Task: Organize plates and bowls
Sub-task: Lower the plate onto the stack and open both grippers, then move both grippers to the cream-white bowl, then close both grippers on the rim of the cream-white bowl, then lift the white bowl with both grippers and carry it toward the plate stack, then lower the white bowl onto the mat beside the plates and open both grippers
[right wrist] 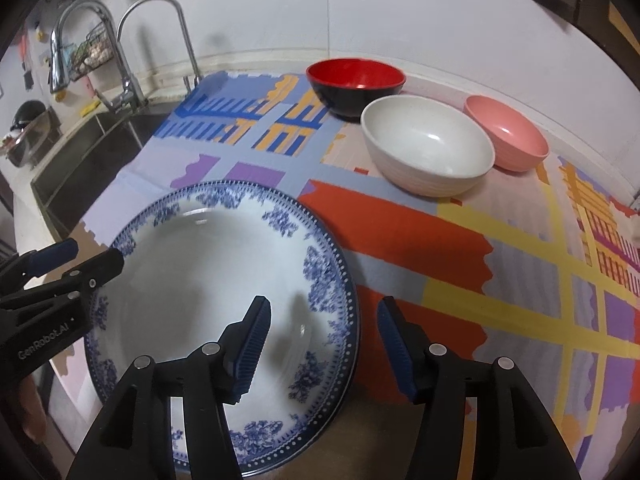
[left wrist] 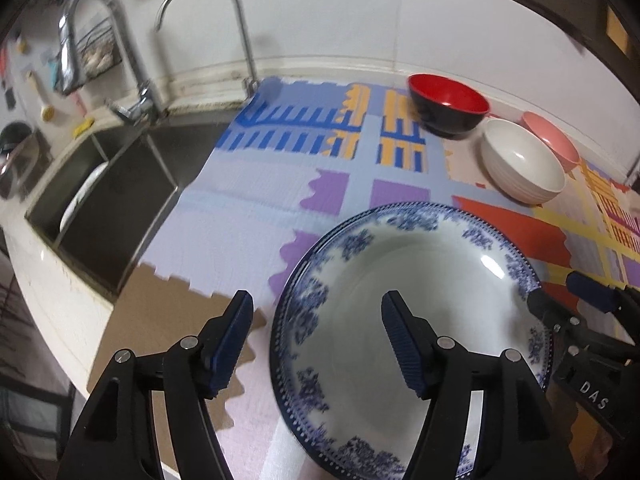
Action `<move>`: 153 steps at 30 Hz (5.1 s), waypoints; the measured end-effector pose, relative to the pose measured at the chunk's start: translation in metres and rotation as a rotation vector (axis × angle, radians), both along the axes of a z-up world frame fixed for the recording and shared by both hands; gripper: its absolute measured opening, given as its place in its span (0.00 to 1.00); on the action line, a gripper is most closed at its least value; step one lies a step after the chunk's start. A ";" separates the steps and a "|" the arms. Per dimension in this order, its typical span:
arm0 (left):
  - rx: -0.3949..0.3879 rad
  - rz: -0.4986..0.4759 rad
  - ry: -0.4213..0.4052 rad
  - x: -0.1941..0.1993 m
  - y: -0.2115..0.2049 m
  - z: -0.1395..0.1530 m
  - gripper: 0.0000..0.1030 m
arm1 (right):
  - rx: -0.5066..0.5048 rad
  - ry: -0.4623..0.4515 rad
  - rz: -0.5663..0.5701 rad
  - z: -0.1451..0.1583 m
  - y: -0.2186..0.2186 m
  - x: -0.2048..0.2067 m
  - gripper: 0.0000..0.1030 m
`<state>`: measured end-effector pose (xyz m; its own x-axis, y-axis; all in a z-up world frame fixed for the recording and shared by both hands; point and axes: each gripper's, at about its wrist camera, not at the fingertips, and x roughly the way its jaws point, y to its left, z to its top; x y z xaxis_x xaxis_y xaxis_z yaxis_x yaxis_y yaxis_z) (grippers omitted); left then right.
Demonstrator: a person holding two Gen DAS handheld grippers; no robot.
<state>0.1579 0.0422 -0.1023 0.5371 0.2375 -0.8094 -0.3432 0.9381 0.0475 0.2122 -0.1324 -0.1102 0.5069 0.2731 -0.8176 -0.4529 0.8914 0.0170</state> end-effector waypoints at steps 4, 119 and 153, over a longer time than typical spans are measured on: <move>0.015 -0.063 -0.021 0.014 -0.011 0.010 0.64 | 0.026 -0.024 -0.043 0.010 -0.012 0.006 0.55; -0.144 -0.707 0.220 0.103 -0.225 -0.024 0.16 | 0.019 0.114 -0.464 -0.001 -0.199 0.011 0.13; -0.007 -0.638 -0.041 0.137 -0.187 0.052 0.64 | 0.073 -0.027 -0.439 0.039 -0.192 0.036 0.39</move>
